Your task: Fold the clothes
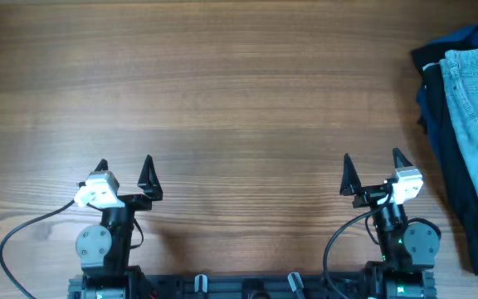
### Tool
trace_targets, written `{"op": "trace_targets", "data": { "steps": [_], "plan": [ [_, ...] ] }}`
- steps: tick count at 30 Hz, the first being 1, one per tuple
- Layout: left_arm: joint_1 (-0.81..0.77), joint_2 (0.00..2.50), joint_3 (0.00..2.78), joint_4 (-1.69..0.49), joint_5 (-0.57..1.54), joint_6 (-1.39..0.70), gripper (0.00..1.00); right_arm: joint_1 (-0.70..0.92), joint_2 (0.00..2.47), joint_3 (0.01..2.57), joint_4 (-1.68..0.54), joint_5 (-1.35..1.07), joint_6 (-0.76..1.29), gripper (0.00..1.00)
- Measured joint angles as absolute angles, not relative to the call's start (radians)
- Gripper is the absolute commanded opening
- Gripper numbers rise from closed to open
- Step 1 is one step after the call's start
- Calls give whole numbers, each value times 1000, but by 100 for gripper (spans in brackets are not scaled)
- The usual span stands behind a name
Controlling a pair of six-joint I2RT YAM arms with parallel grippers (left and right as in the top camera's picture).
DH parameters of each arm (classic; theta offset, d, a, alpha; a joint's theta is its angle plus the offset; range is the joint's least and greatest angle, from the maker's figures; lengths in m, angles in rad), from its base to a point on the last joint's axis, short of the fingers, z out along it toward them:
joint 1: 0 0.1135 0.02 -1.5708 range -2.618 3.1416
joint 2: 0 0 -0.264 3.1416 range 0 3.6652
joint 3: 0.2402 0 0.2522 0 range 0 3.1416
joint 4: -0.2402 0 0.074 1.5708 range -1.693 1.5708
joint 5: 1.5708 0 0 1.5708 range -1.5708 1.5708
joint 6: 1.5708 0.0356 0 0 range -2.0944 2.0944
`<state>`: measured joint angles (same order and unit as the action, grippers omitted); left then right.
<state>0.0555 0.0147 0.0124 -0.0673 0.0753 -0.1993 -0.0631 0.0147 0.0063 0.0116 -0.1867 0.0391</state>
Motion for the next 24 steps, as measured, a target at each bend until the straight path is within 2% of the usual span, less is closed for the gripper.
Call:
{"op": "trace_targets", "data": {
  "steps": [16,20,24],
  "plan": [
    [56,15,12,-67,75,-199,100,-63,15,6,30,-188,75,100],
    [56,15,12,-67,75,-199,100,-63,15,6,30,-239,253,100],
    [56,15,12,-67,75,-199,100,-63,15,6,30,-244,527,100]
  ]
}}
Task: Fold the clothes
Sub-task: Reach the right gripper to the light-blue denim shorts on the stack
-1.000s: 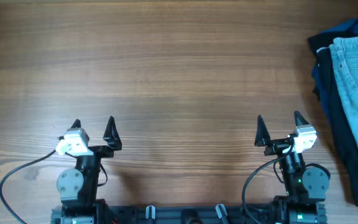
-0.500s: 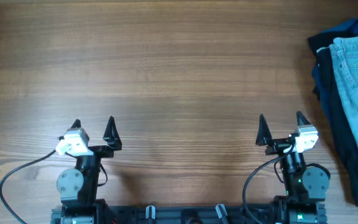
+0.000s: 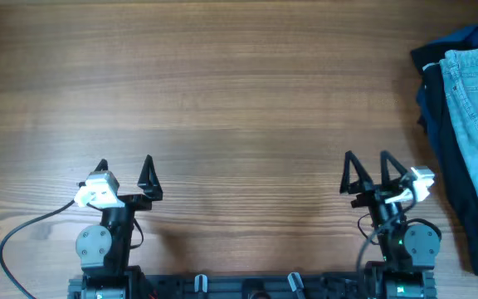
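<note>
A pile of clothes lies at the table's right edge in the overhead view: light blue jeans (image 3: 476,124) on top of dark navy garments (image 3: 446,158), with a brighter blue piece (image 3: 471,35) at the far end. My left gripper (image 3: 124,169) stands open near the front left, fingers pointing away from the base, nothing between them. My right gripper (image 3: 367,164) stands open near the front right, its wrist turned to one side, a little left of the pile and apart from it.
The wooden table (image 3: 222,100) spreads from the arms to the far edge. A black cable (image 3: 23,237) loops beside the left arm's base.
The right gripper's wrist has turned, so its white camera housing now sits to the right and its fingertips stand closer together in view. The left arm and the clothes have not moved.
</note>
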### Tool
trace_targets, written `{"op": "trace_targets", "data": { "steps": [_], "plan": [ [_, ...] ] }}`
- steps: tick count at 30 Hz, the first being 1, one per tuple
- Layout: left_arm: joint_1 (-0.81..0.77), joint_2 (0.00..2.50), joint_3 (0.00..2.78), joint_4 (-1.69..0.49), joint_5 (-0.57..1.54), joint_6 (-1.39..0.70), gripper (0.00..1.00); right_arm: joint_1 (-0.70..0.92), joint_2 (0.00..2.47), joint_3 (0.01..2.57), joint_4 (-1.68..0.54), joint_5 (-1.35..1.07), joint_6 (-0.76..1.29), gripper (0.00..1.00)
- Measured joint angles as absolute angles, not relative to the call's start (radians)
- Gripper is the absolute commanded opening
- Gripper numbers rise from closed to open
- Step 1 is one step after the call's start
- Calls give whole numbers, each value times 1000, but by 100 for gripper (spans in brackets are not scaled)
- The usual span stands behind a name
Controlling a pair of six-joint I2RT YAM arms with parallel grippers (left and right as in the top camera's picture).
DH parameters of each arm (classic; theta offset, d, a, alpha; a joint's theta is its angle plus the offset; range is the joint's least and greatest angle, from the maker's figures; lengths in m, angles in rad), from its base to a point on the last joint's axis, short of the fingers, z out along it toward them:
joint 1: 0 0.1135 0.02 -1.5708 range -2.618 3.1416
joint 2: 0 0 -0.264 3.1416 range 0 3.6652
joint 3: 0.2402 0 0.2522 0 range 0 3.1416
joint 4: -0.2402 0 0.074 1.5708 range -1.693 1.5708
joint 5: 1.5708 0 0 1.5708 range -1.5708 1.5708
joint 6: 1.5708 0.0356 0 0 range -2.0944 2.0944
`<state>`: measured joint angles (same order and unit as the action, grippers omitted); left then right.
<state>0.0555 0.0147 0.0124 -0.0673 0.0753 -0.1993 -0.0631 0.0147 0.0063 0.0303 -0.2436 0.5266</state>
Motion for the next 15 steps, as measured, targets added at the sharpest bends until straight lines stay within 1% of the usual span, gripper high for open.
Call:
{"op": "trace_targets", "data": {
  "steps": [4,12,15],
  "plan": [
    [56,15,12,-67,75,-199,100,-63,15,6,30,-244,741,100],
    [56,15,12,-67,75,-199,100,-63,15,6,52,-244,1022,100],
    [56,15,12,-67,75,-199,100,-63,16,6,152,-282,987,100]
  ]
}}
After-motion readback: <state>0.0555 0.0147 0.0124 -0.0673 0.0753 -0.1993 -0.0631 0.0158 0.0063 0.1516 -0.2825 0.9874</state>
